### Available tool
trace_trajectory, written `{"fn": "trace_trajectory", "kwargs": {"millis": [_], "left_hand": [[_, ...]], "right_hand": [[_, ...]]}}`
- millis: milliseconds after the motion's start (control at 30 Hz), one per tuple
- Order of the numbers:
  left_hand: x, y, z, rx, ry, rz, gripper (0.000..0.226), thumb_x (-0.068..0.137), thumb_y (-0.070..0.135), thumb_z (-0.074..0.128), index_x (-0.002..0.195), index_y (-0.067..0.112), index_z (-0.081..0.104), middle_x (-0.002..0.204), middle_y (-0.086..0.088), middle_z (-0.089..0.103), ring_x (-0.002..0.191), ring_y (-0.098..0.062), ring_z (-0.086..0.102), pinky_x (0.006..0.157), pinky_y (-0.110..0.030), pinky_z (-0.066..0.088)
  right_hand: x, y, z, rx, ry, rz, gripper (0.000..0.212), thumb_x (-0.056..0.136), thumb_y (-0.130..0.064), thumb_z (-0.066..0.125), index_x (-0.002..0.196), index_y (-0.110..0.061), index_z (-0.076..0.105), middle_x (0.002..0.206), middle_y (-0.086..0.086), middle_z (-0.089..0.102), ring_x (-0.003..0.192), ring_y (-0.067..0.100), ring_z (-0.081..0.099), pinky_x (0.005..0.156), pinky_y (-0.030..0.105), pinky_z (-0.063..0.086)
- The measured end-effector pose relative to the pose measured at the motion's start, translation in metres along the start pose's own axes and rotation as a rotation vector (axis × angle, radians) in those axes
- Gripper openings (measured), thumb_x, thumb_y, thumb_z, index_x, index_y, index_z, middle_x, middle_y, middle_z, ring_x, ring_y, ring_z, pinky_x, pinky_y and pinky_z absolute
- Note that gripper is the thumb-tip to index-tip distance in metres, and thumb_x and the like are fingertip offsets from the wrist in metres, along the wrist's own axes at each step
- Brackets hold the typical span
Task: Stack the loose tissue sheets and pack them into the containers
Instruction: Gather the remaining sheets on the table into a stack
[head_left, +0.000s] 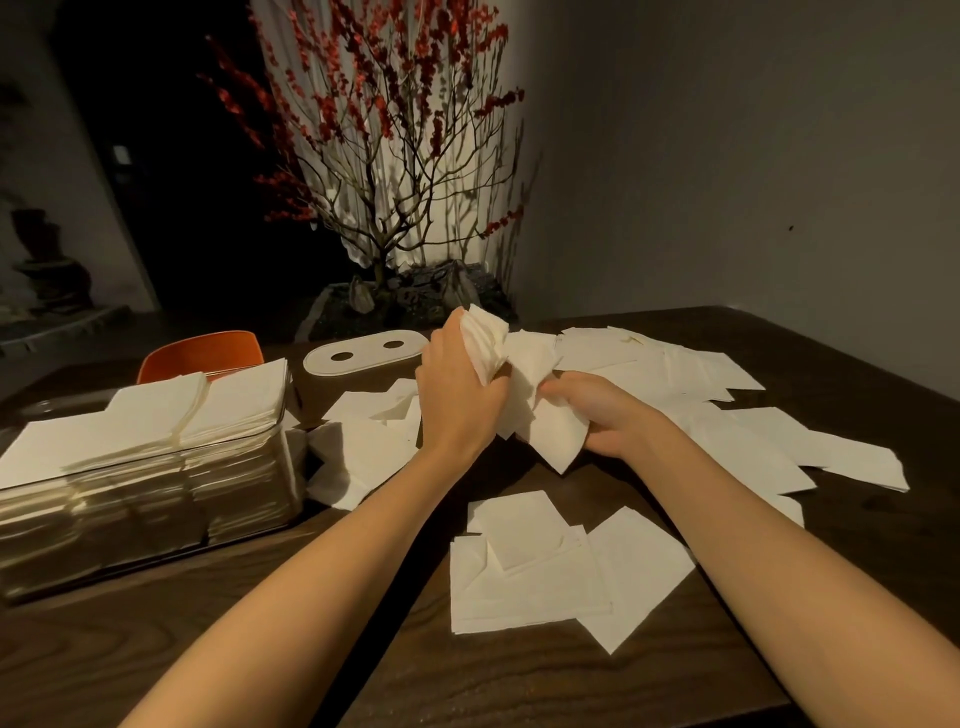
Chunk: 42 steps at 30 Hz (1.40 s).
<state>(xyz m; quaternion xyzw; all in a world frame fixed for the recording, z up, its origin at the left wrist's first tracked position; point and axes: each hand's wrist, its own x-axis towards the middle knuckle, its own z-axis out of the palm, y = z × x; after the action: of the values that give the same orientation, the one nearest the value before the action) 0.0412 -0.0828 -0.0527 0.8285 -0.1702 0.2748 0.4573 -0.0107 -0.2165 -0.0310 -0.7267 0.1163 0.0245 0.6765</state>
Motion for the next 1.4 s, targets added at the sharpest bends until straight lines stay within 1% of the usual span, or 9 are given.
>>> {"fn": "trace_trajectory", "kwargs": {"millis": [167,267,467,700,800,867,967,1133,1400], "left_hand": [[-0.005,0.008,0.014,0.062,-0.239,-0.033,0.071,0.086,0.042,0.064,0.144,0.017,0.03,0.138,-0.006,0.041,0.127,-0.022,0.038,0.107,-0.038,0.036],[-0.005,0.009,0.017,-0.112,-0.335,-0.176,0.083,0.076,0.065,0.062,0.138,0.018,0.034,0.129,0.0,0.046,0.119,-0.018,0.045,0.102,-0.037,0.042],[0.002,0.009,0.014,-0.281,-0.354,-0.344,0.063,0.089,0.03,0.065,0.14,0.01,0.033,0.121,0.0,0.048,0.101,-0.013,0.046,0.08,-0.025,0.037],[0.005,0.01,-0.011,-1.003,-0.256,-0.907,0.019,0.094,0.033,0.049,0.094,0.014,0.051,0.094,-0.01,0.059,0.084,-0.023,0.058,0.074,-0.036,0.048],[0.0,0.006,-0.017,-1.314,-0.28,-1.034,0.034,0.095,0.04,0.051,0.096,0.006,0.05,0.104,-0.017,0.062,0.098,-0.03,0.06,0.101,-0.045,0.042],[-0.002,0.003,-0.014,-1.411,-0.312,-1.049,0.042,0.093,0.046,0.052,0.112,0.009,0.052,0.117,-0.017,0.063,0.112,-0.03,0.058,0.104,-0.045,0.04],[-0.001,0.001,-0.007,-1.396,-0.377,-0.98,0.043,0.094,0.051,0.046,0.12,0.018,0.055,0.109,-0.013,0.069,0.096,-0.027,0.065,0.091,-0.043,0.049],[-0.003,0.002,-0.005,-1.378,-0.472,-0.98,0.044,0.094,0.052,0.044,0.115,0.015,0.057,0.097,-0.015,0.071,0.092,-0.03,0.063,0.092,-0.046,0.046],[-0.003,0.002,-0.006,-1.371,-0.442,-1.028,0.053,0.095,0.056,0.038,0.123,0.015,0.054,0.107,-0.016,0.069,0.096,-0.032,0.063,0.089,-0.048,0.047]], "right_hand": [[0.004,0.002,0.005,-0.142,-0.029,-0.024,0.024,0.1,-0.021,0.046,0.124,-0.021,0.043,0.108,0.004,0.056,0.099,0.021,0.055,0.088,0.037,0.049],[0.003,0.004,0.008,-0.238,-0.05,-0.055,0.024,0.101,-0.021,0.043,0.124,-0.029,0.04,0.109,-0.001,0.054,0.102,0.018,0.053,0.085,0.031,0.049],[0.0,-0.002,0.006,-0.359,-0.13,-0.145,0.022,0.094,-0.006,0.053,0.108,-0.021,0.058,0.107,-0.004,0.052,0.105,0.014,0.046,0.093,0.03,0.037],[0.001,-0.005,-0.006,-0.064,-0.002,-0.115,0.034,0.096,-0.008,0.05,0.128,-0.02,0.049,0.104,-0.002,0.056,0.095,0.018,0.055,0.095,0.038,0.049],[0.0,-0.005,-0.008,0.209,-0.014,-0.13,0.036,0.095,-0.005,0.051,0.128,-0.018,0.051,0.11,0.001,0.057,0.097,0.02,0.056,0.081,0.033,0.053],[-0.002,-0.007,-0.008,0.421,-0.08,-0.131,0.024,0.094,-0.004,0.05,0.112,-0.019,0.057,0.105,0.005,0.06,0.091,0.021,0.057,0.067,0.026,0.054],[-0.003,-0.005,-0.009,0.62,-0.188,-0.086,0.022,0.093,-0.006,0.051,0.105,-0.022,0.06,0.102,0.008,0.062,0.086,0.022,0.058,0.063,0.024,0.053],[0.0,0.001,-0.005,0.191,-0.099,-0.006,0.03,0.09,-0.005,0.057,0.116,-0.019,0.054,0.108,0.008,0.056,0.098,0.024,0.056,0.072,0.033,0.055],[0.004,0.002,-0.002,0.111,-0.003,0.04,0.02,0.092,-0.008,0.056,0.108,-0.019,0.054,0.104,0.008,0.053,0.094,0.025,0.053,0.075,0.035,0.051]]}}
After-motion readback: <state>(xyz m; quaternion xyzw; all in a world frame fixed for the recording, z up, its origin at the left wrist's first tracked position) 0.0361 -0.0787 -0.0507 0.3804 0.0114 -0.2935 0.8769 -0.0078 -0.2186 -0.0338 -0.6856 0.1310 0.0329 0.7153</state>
